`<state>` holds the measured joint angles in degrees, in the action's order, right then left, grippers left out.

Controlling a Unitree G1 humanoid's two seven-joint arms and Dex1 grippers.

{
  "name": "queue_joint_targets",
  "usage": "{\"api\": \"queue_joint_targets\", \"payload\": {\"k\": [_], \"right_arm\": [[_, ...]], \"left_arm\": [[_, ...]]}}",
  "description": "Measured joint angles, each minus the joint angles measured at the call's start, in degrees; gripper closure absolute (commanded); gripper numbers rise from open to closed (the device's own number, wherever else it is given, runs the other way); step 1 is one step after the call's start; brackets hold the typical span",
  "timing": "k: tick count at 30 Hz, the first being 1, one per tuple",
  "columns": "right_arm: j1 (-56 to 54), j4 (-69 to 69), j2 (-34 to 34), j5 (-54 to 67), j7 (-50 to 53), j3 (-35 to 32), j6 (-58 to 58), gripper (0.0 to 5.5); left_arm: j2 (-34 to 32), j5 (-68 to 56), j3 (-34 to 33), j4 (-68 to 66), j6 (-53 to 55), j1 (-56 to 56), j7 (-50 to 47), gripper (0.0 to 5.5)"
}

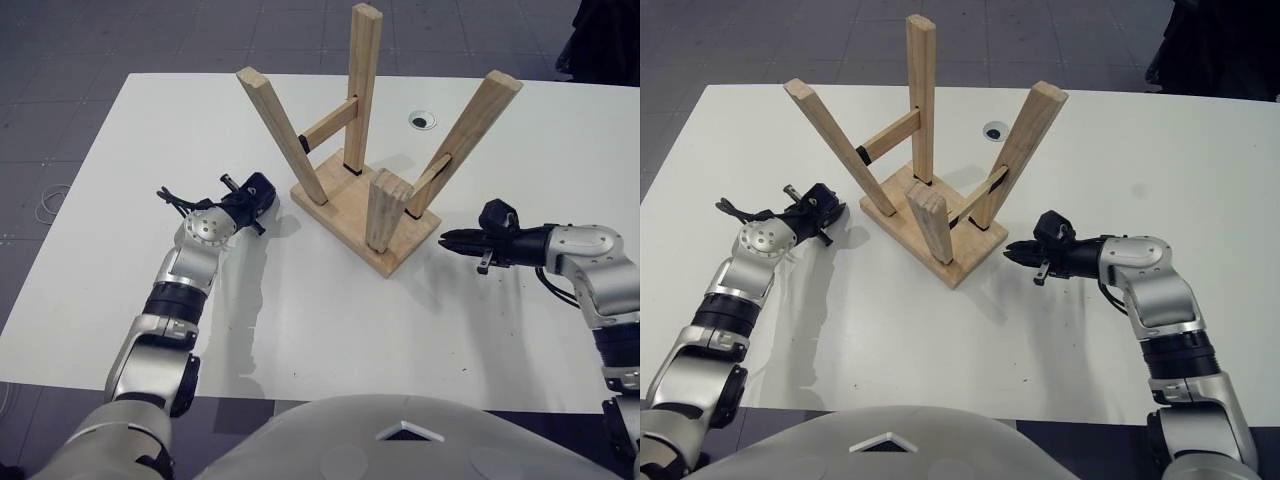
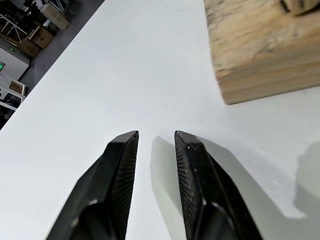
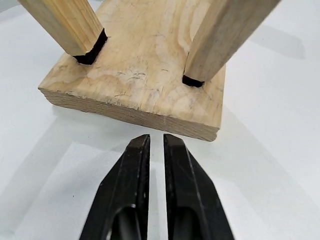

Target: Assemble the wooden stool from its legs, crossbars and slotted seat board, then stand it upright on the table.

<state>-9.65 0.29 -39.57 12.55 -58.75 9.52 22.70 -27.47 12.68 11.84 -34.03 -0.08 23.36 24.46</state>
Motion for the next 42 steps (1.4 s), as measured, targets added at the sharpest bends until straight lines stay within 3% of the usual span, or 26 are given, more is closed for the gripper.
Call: {"api": "queue_joint_targets", "payload": {"k": [6, 16, 23, 30, 42], "right_arm": [[-1.76, 3.8, 2.88, -5.99, 4.7, 3.4, -1.57, 5.35], [-6.35, 9.93, 4.59, -9.34, 7.11, 3.53, -2.73, 5.35], [-15.65, 25.45, 8.66, -13.11, 11.45, 3.37, -8.07, 5.35], [-18.48, 31.97, 10.11, -14.83, 13.23, 2.5, -11.96, 5.35], [-22.08, 40.75, 12.75, -15.79, 15.32, 0.79, -17.68, 5.35]], "left_arm": [[1.4, 0.91, 0.86, -12.71, -8.39, 6.24, 0.33, 4.14], [5.58, -3.06, 0.15, -13.41, -12.81, 5.27, 3.49, 4.14], [4.7, -5.83, -0.33, 3.6, -7.59, -5.15, 6.79, 4.14], [4.87, -6.0, 0.64, 20.53, 2.56, -13.54, 6.66, 4.14], [4.24, -5.06, 1.61, 32.12, 10.43, -18.79, 6.48, 4.14]]}}
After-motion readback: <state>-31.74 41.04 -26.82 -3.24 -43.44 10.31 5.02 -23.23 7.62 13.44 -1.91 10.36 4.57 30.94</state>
